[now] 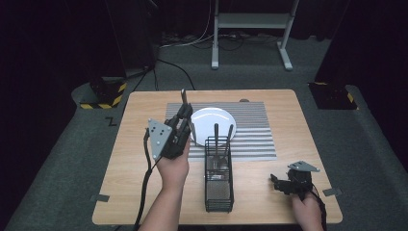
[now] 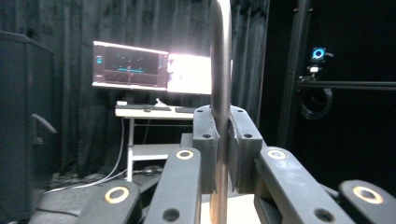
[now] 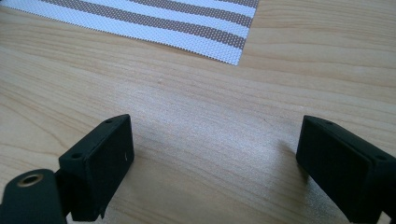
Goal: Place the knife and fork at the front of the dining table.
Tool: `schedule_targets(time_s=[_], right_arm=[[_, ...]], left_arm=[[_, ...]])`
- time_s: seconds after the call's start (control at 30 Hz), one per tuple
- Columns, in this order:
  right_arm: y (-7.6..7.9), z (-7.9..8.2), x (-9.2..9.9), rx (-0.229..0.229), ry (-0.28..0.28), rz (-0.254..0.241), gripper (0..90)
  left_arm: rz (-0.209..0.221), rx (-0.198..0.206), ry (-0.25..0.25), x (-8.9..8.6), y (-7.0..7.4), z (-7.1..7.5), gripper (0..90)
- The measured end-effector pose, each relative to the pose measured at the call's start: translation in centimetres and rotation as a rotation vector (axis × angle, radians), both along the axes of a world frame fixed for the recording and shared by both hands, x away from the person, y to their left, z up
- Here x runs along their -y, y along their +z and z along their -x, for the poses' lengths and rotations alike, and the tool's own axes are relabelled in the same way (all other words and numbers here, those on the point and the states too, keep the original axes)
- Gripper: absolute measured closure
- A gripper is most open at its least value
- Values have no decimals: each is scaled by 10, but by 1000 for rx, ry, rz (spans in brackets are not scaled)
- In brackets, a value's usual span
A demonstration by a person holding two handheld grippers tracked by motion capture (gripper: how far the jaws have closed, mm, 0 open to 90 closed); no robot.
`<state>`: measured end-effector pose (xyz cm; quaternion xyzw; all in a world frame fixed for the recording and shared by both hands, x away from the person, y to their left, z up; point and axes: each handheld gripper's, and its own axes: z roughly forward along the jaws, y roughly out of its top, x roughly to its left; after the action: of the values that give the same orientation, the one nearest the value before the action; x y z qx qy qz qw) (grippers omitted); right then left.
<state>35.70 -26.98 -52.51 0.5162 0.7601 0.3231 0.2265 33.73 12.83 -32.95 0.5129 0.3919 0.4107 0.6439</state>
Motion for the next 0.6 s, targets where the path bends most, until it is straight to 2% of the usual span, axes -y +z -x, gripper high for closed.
schedule_targets(time_s=[0.3, 0.47, 0.6], right_arm=[[0, 0, 0, 0, 0, 0, 109], [0, 0, 0, 0, 0, 0, 109], [0, 0, 0, -1, -1, 1, 109]], left_arm=[[-28, -38, 58, -23, -23, -2, 827], [-22, -60, 79, -36, -41, -5, 828], [-38, -101, 101, -43, -56, -10, 828]])
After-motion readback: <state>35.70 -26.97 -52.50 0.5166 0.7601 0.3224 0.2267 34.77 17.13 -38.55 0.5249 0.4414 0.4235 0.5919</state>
